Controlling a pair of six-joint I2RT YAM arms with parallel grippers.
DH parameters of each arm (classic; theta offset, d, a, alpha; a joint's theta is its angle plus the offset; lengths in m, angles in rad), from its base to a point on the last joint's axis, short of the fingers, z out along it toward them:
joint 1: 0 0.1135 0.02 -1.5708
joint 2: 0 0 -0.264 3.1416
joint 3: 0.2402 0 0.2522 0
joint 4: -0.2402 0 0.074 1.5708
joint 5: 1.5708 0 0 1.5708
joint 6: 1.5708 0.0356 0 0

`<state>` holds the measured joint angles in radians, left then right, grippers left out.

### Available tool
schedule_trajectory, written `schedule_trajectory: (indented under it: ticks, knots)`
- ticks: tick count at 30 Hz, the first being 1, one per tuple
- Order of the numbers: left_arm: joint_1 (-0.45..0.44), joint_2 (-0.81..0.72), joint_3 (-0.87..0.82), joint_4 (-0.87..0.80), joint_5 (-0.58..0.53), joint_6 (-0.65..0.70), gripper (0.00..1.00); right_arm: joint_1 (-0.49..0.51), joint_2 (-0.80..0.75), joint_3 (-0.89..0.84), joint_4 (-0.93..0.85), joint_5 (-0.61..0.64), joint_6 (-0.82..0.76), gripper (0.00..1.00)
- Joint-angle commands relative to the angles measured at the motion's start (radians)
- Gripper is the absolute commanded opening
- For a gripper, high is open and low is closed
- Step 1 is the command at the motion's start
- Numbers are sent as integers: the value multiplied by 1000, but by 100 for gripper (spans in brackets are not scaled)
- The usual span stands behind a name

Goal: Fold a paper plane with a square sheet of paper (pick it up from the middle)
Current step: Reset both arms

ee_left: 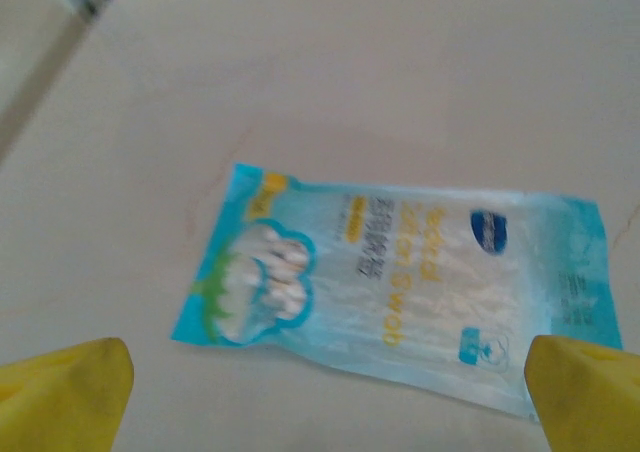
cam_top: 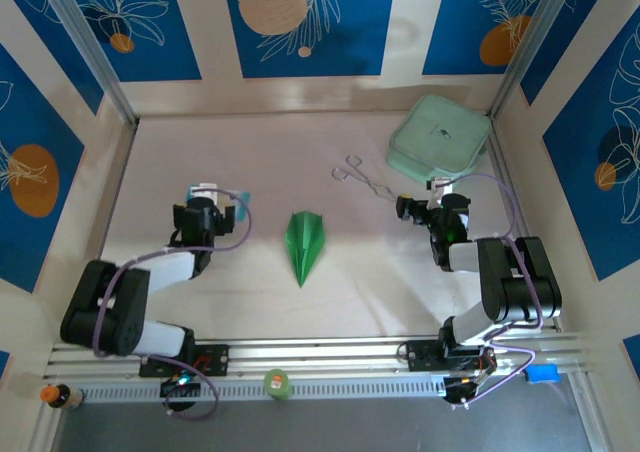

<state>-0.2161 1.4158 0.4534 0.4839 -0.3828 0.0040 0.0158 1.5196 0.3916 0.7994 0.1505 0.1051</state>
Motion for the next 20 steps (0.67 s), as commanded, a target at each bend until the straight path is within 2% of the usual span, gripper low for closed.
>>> schedule_trajectory:
  ticks: [1,3,6,7,8,11,20]
  knots:
    - [18,36,32,133,132,107,100,2,4,13,32,22,8,99]
    - [36,61,-47,329,145,118,100,2,4,13,33,22,8,99]
    - [100,164,-148,615,200,59,100,1,3,13,32,22,8,99]
    - [104,167,-148,621,208,56,100,1,4,13,32,22,8,99]
    - [113,134,-126,519,238,47,100,1,4,13,32,21,8,99]
    - [153,144,-81,448,282,19,100,1,4,15,32,20,8,99]
    - [150,149,-87,471,294,30,100,0,4,14,30,18,8,99]
